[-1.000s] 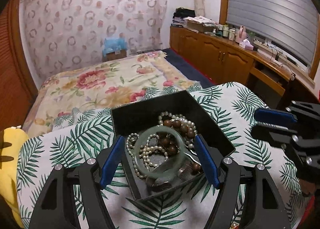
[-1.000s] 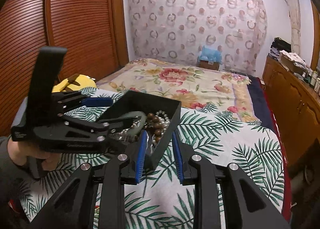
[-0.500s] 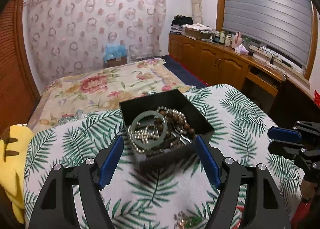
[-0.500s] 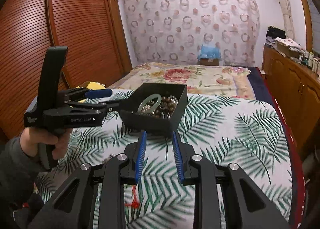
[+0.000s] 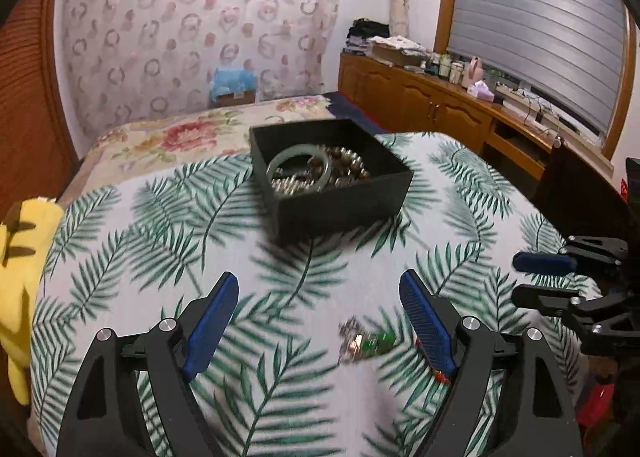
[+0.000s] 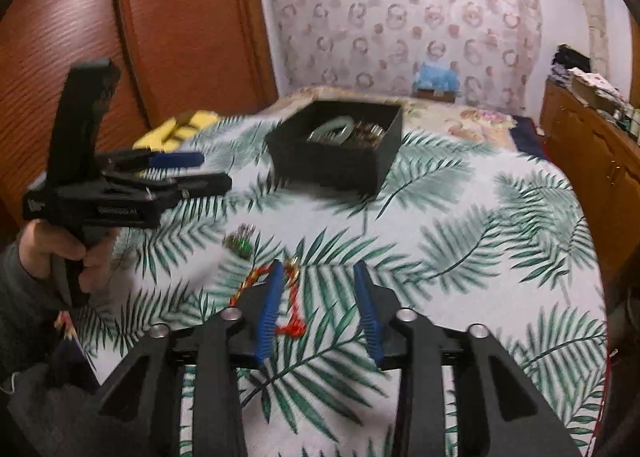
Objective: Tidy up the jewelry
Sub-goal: 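Grasp the green pendant with the left tool while the right tool grips the red cord bracelet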
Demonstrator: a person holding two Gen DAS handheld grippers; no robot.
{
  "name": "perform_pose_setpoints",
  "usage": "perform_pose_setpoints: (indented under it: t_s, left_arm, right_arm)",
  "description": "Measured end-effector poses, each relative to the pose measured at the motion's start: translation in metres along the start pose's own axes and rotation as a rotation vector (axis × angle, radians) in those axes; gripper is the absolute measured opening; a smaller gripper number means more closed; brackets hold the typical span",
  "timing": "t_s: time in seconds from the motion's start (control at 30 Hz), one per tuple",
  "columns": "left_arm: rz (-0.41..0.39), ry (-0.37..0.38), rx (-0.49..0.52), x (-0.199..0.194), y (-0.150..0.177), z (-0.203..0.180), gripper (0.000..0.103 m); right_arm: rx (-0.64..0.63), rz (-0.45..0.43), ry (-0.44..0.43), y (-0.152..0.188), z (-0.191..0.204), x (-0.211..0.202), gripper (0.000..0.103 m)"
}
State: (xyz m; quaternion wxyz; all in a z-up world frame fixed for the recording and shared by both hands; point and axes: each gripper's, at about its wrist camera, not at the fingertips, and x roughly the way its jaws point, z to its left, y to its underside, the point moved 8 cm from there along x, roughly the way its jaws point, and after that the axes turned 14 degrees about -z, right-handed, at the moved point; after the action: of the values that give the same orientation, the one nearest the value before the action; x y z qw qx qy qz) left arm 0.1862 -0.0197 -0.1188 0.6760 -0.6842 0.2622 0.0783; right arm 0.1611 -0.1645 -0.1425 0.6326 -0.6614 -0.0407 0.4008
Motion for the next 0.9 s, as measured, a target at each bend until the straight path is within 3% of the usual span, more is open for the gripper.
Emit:
perform_pose_setpoints:
  t_s: [0.17, 0.37, 0.53, 0.9]
  left_arm:
    - [0.035, -0.006, -0.012, -0.009, 0.018, 0.007, 0.080]
    - [0.070, 0.011, 0.018, -0.017, 0.033, 0.005, 0.080]
    - [0.094, 0.036, 0.025, -0.017, 0.044, -0.003, 0.078]
    - [0.135, 0.091, 0.093, 0.002, 0.047, -0.035, 0.038]
  right_arm:
    - [-0.048, 0.085, -0.021, 0.019, 0.013, 0.017, 0.027]
    - [-0.082, 0.124, -0.004, 0.023, 0.017, 0.025, 0.022]
    - [-0.105, 0.149, 0.002, 0.030, 0.018, 0.029, 0.009]
    - [-0.121, 0.137, -0.022, 0.033, 0.024, 0.023, 0.006]
